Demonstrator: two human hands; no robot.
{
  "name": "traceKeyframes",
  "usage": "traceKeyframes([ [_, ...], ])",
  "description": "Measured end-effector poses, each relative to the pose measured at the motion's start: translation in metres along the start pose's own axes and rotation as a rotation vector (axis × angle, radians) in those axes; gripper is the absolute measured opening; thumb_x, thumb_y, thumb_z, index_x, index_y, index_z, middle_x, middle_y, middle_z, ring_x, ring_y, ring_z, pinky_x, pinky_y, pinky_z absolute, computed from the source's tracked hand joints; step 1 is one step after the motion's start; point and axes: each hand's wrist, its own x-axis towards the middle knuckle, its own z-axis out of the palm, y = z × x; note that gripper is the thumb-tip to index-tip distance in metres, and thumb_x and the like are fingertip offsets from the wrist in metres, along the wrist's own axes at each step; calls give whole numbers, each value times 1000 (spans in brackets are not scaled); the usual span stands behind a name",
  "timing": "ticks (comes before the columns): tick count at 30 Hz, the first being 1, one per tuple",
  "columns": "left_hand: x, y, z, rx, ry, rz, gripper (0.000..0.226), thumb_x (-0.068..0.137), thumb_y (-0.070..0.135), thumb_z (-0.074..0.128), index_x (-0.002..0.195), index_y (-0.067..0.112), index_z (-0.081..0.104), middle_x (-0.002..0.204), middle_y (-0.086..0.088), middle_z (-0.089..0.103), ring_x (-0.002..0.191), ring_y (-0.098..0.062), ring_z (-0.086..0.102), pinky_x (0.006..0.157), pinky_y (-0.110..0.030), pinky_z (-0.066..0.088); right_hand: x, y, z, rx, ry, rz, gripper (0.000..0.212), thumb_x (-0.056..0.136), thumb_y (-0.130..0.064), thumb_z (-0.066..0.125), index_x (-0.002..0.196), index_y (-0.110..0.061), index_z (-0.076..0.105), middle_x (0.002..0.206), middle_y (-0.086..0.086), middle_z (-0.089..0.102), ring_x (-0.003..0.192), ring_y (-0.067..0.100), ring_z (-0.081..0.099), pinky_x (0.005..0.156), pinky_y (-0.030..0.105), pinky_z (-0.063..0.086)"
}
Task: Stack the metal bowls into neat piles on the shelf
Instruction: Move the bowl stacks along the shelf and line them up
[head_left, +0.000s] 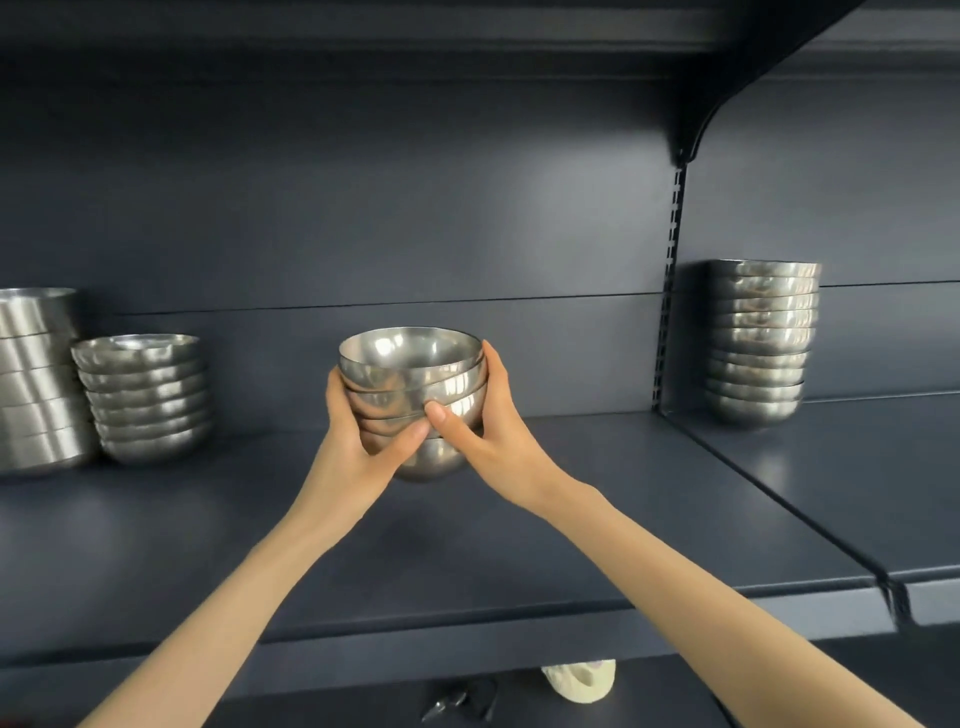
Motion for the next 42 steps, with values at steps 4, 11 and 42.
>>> traceKeyframes([
  [4,7,-16,-50,26,1,13,88,71,40,67,145,26,22,112,29,58,98,17,57,75,-1,43,17,-8,46,13,26,-9,53,95,-22,61,115,-54,24,130,-21,45,116,-12,50,91,10,43],
  [11,5,-56,-122,44,-49,-43,81,77,35,69,142,25,23,111,32,61,105,12,57,80,-4,43,41,15,119,34,-1,30,55,93,-25,62,121,-52,22,139,-12,42,122,-8,48,94,12,43],
  [42,74,-163,-198,342,-1,-145,98,83,17,75,154,18,8,133,18,33,102,27,40,81,3,34,155,88,174,-9,-57,273,75,81,-54,59,141,-25,25,132,-17,48,123,-3,48,91,11,43],
])
